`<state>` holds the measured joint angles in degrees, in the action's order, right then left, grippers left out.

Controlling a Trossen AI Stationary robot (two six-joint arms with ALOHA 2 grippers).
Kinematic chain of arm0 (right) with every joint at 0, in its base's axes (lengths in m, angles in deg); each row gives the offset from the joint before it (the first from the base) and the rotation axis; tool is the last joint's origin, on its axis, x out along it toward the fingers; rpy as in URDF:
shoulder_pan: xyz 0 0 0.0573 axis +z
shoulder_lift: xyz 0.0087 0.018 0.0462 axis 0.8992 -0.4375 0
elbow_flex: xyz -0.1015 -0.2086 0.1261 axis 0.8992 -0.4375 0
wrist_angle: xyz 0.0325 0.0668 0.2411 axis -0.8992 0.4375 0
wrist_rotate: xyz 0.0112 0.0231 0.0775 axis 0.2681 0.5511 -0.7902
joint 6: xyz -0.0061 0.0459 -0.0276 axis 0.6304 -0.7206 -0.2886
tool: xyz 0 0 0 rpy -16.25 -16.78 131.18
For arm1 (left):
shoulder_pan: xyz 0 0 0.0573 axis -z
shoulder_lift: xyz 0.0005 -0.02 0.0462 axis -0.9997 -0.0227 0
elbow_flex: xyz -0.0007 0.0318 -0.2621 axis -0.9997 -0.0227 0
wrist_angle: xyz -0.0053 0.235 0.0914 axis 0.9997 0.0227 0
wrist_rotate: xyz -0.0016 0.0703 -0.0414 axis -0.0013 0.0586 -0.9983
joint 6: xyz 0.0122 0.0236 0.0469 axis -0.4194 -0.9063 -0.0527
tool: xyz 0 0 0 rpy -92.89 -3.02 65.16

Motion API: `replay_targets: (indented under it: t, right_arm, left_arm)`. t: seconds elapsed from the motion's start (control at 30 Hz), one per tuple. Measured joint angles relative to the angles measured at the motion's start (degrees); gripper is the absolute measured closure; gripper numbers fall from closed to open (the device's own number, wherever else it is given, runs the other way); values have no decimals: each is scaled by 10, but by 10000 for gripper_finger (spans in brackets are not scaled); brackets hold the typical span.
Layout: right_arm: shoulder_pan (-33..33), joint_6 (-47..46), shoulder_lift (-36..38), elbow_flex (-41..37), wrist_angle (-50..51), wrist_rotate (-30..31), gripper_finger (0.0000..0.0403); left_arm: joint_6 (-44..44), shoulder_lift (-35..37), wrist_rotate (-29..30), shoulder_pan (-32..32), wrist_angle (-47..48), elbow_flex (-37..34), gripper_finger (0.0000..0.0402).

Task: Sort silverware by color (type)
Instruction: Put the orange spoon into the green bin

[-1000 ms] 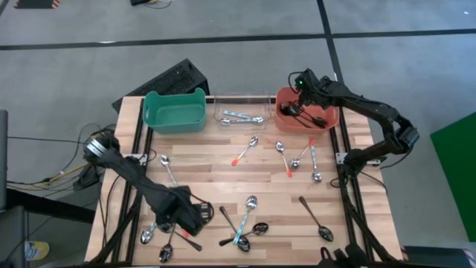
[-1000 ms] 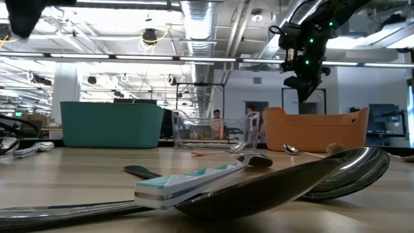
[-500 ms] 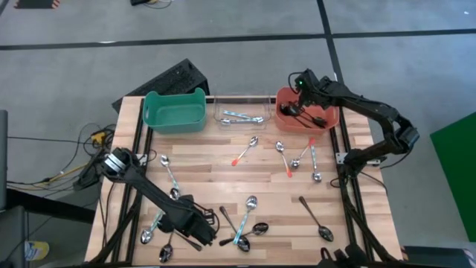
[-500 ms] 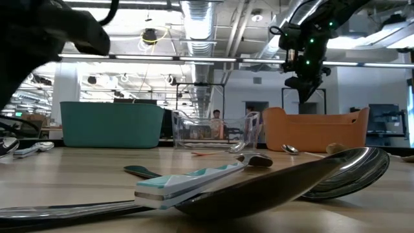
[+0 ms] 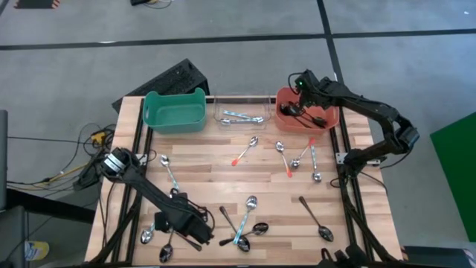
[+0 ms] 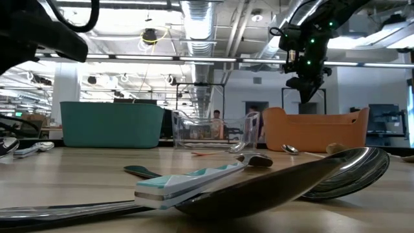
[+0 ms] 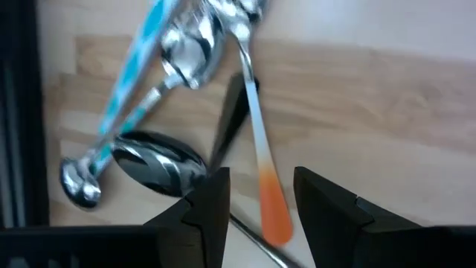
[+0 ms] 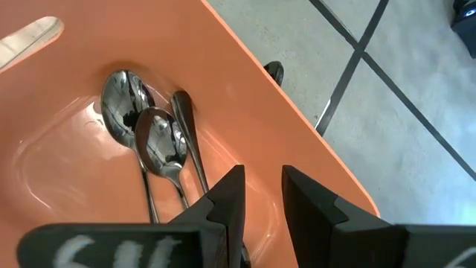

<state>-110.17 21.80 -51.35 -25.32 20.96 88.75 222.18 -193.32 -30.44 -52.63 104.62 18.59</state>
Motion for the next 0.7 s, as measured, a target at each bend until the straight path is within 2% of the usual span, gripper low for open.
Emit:
replay_targets:
  t: [0.13, 0.43, 0.7]
  right_arm:
    - [0, 0, 0, 0, -1, 0, 290]
    - [0, -2, 0, 0, -1, 0, 290]
    - [0, -2, 0, 0, 8, 0, 290]
  left_arm:
    - [0, -5, 1, -1, -10, -3, 264]
    - [8, -5, -25, -5, -142, -76, 264]
    - [8, -5, -30, -9, -140, -83, 264]
